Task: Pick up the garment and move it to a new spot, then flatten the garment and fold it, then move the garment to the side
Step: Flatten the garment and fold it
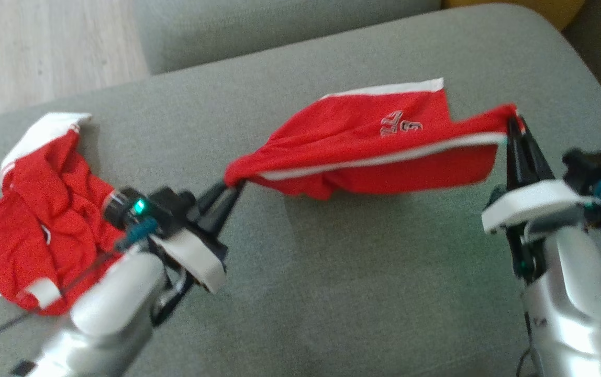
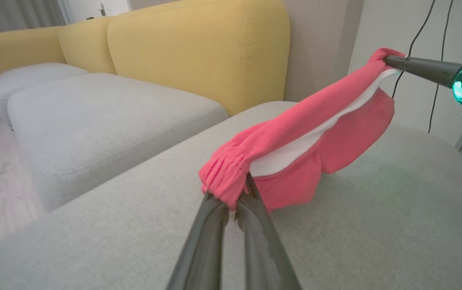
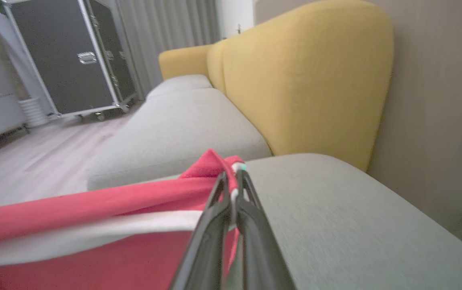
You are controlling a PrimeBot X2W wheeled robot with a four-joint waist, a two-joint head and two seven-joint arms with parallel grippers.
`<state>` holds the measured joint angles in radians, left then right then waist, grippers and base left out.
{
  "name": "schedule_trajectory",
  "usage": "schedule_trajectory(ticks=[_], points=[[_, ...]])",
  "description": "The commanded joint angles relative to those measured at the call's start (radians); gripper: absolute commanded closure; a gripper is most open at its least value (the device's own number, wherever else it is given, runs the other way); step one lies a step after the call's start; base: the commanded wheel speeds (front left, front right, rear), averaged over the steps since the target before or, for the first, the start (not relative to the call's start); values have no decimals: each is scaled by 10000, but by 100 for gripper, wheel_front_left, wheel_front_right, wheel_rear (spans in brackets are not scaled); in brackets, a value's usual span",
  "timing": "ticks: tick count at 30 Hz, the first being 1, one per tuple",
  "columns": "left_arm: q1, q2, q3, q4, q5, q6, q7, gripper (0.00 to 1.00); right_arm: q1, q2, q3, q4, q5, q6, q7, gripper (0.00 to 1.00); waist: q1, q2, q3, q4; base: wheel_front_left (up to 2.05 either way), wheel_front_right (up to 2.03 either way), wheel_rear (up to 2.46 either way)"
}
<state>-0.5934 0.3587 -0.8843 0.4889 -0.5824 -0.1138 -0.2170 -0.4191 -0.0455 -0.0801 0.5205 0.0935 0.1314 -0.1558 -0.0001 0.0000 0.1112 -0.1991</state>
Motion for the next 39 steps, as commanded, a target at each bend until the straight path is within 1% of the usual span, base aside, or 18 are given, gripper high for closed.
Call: schedule_trajectory(ticks=[1,6,11,14,16,19,25,29,32,36,39], points=[[-915,529,637,-400,-121,89,190,100,-652,-47,289,-536,96,-7,140,100,1,0,-307,29,0,0,0],[-1924,1086,1203,-932,-455,306,1266,100,-1860,-47,552,-1150,19,-7,506,100,1,0,-797,10,0,0,0],[-2756,1470,1747,-1495,-571,680,1714,100,-2810,-47,829,-1418,-15,-7,425,100,1,0,-1030,-11,0,0,0],[-2685,1562,1809,-1882,-684,825,1916,100,-2796,-47,1124,-1318,-173,-7,405,100,1,0,-1118,-6,0,0,0],[-2514,1673,1810,-2186,-709,917,1969,100,-2657,-47,1117,-1358,-280,-7,270,100,1,0,-1143,16,0,0,0],[-2272,1767,1746,-2507,-784,946,2106,100,-2447,-47,1090,-1350,-262,-7,349,100,1,0,-1147,38,0,0,0],[-1865,2193,1710,-3477,-1148,952,2747,100,-2180,-47,1083,-1703,-472,-7,550,100,1,0,-940,28,0,0,0],[-2164,2501,1655,-3748,-1134,833,3285,100,-2529,-47,955,-1760,-618,-7,988,100,1,0,-470,-10,0,0,0],[-2811,2536,1657,-3639,-1161,610,3708,100,-3235,-49,1024,-1470,-614,-7,1314,100,1,0,219,-49,0,0,0],[-4201,2448,1570,-2948,-916,231,4052,100,-4800,-92,863,-444,-527,-7,1336,100,1,0,1239,-141,0,0,0],[-5513,2192,1604,-2153,-584,66,3792,100,-6251,-231,476,443,-715,-7,762,100,1,0,1937,-170,0,0,0]])
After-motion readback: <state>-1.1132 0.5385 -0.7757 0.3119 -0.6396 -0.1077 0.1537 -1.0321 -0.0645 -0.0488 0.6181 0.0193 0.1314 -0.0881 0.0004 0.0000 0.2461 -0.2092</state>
